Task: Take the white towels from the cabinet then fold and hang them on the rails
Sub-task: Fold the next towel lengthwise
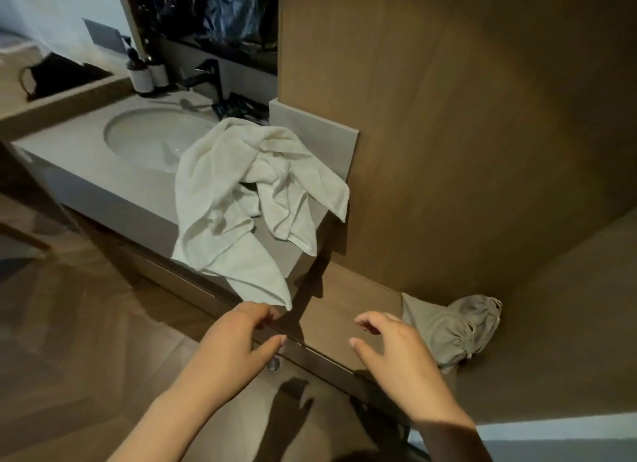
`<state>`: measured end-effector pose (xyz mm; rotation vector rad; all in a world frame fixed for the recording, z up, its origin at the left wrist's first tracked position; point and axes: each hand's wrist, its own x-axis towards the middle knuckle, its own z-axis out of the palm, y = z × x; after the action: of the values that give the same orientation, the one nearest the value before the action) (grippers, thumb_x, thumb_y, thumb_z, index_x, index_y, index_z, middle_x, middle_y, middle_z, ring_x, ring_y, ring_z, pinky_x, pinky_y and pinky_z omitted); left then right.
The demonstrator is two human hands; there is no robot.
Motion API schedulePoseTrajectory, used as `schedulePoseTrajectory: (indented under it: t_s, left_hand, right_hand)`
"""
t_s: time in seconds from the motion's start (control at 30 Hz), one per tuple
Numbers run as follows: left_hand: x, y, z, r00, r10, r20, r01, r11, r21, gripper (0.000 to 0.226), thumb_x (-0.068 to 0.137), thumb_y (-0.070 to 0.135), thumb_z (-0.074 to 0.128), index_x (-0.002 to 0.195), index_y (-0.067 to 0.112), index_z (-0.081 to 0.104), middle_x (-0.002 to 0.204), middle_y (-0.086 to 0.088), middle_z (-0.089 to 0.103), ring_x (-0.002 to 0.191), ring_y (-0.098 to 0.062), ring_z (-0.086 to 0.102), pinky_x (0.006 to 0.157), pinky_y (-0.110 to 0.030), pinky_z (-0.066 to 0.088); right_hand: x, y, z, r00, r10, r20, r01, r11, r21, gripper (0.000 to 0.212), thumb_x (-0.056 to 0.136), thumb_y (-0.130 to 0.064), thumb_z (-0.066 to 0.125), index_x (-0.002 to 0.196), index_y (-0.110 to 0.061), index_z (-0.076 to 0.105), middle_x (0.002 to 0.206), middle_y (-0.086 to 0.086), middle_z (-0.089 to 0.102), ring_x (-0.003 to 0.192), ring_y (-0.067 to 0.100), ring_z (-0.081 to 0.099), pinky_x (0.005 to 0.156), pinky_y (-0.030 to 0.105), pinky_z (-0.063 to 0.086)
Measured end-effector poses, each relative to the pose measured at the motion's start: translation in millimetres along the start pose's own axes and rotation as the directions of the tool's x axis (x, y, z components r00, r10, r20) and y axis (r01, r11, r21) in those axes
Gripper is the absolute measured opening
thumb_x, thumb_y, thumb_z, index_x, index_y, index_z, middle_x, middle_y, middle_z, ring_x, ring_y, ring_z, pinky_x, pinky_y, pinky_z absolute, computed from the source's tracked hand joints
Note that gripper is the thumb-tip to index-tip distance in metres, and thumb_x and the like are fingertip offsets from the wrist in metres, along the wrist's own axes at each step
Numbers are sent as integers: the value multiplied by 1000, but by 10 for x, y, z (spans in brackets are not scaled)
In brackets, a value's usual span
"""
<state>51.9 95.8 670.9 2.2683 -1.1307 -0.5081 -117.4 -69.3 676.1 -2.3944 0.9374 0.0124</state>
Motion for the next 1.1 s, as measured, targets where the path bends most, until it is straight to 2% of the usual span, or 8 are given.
schedulePoseTrajectory:
  t_s: [0.1, 0.17, 0.3, 0.43, 0.53, 0.73, 0.97, 1.1]
  left_hand:
    - [-80, -318, -286, 1000, -1, -24, 1, 1000, 1, 29, 86, 35, 67, 114, 30, 61, 106, 16, 57, 98, 2, 54, 79, -8, 41]
    - [-121, -542, -449, 999, -17, -36, 17, 1000, -2, 30, 86, 36, 66, 115, 31, 60, 106, 17, 56, 96, 3, 53, 73, -8, 40]
    - [-164, -906, -721, 996, -54, -75, 52, 998, -23, 28, 85, 36, 67, 113, 31, 61, 104, 19, 57, 92, 3, 55, 75, -11, 41]
    - [-130, -1160, -914, 988, -100, -117, 91, 993, -74, 26, 85, 34, 68, 110, 32, 62, 101, 20, 57, 90, 5, 57, 78, -11, 43]
    - [-25, -1308, -1017, 983, -130, -126, 116, 987, -109, 27, 84, 34, 69, 110, 31, 63, 100, 21, 58, 89, 5, 58, 80, -14, 47]
    - [441, -1477, -1287, 978, -145, -152, 131, 987, -96, 26, 86, 35, 64, 111, 30, 61, 102, 16, 59, 92, 0, 57, 82, -21, 52]
    - [1213, -1548, -1670, 972, -156, -179, 145, 987, -72, 22, 87, 36, 63, 108, 31, 61, 99, 18, 58, 90, 1, 57, 80, -13, 47]
    - [1681, -1608, -1774, 969, -145, -202, 137, 989, -53, 25, 87, 40, 62, 110, 30, 62, 103, 17, 61, 91, 1, 58, 82, -16, 49]
  right_hand:
    - [68, -354, 182, 1000, -11, -23, 11, 1000, -1, 37, 94, -38, 60, 130, -35, 52, 120, -22, 50, 105, -8, 43, 86, 8, 35]
    - [134, -567, 300, 999, -17, -32, 17, 1000, 9, 36, 94, -37, 60, 129, -34, 53, 119, -20, 52, 104, -7, 44, 82, 7, 36]
    - [285, -913, 460, 998, -39, -53, 40, 999, 21, 32, 93, -36, 62, 125, -32, 57, 109, -21, 51, 102, -5, 47, 73, 5, 36]
    - [466, -1174, 532, 998, -57, -36, 58, 998, 37, 34, 93, -35, 62, 127, -31, 57, 110, -20, 53, 102, -4, 49, 69, 2, 36]
    - [676, -1294, 558, 997, -60, -38, 62, 996, 60, 36, 93, -34, 63, 128, -29, 57, 112, -21, 53, 103, -5, 49, 69, -1, 35]
    - [1279, -1465, 568, 995, -76, -64, 82, 993, 86, 36, 93, -32, 63, 128, -25, 58, 118, -16, 57, 106, -2, 51, 86, 12, 37]
    - [2168, -1679, 373, 991, -98, -94, 109, 987, 115, 34, 94, -33, 59, 126, -22, 60, 119, -8, 61, 112, 7, 54, 89, 21, 41]
    - [2613, -1713, 221, 995, -54, -82, 67, 985, 157, 31, 94, -33, 60, 125, -27, 59, 117, -13, 57, 105, 2, 49, 86, 21, 40]
